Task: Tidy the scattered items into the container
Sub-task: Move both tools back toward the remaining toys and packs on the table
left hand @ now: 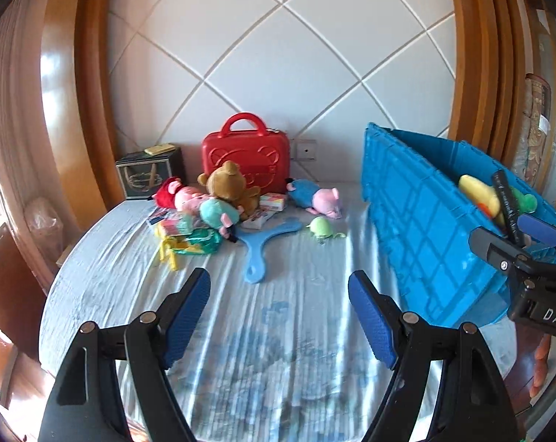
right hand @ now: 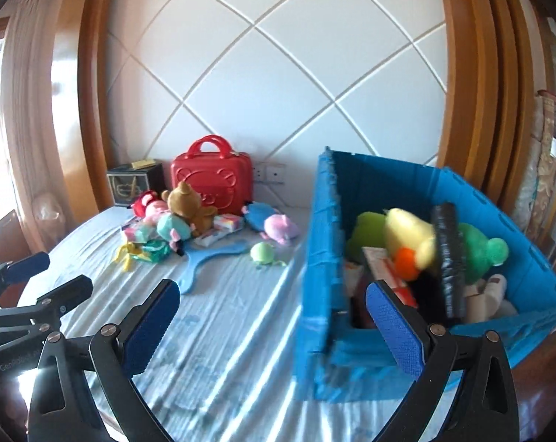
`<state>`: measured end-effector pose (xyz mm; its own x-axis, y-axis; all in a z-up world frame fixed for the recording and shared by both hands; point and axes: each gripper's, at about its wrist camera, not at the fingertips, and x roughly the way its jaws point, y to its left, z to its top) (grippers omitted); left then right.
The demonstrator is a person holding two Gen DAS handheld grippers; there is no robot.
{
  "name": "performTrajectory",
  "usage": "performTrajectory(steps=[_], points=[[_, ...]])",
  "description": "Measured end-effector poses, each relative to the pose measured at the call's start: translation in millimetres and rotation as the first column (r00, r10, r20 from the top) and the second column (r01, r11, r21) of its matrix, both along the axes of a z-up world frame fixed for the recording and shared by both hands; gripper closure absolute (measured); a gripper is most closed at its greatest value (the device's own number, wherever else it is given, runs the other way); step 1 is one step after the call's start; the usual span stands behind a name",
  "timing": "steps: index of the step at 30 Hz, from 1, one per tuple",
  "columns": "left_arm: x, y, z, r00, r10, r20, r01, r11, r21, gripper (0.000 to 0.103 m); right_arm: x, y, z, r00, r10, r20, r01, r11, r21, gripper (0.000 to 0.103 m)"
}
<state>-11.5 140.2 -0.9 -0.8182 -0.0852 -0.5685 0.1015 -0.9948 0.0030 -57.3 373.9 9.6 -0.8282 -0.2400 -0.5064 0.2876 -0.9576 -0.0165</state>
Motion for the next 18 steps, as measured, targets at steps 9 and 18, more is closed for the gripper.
performTrajectory(steps=[9, 18], points=[[-9, -121, -39, 0.988, 0.125, 0.095, -0.129, 0.991, 0.04, 0.026, -18, -112, -39, 0.991, 0.025, 0.135, -0.031, 0.999, 0.043, 0.0], [-60, -183, -63, 0.962, 0.228, 0.152, -0.234, 0.972, 0.02, 0.026, -89, -160, -65, 0.978, 0.085, 0.189, -0.096, 0.994, 0.05, 0.0]])
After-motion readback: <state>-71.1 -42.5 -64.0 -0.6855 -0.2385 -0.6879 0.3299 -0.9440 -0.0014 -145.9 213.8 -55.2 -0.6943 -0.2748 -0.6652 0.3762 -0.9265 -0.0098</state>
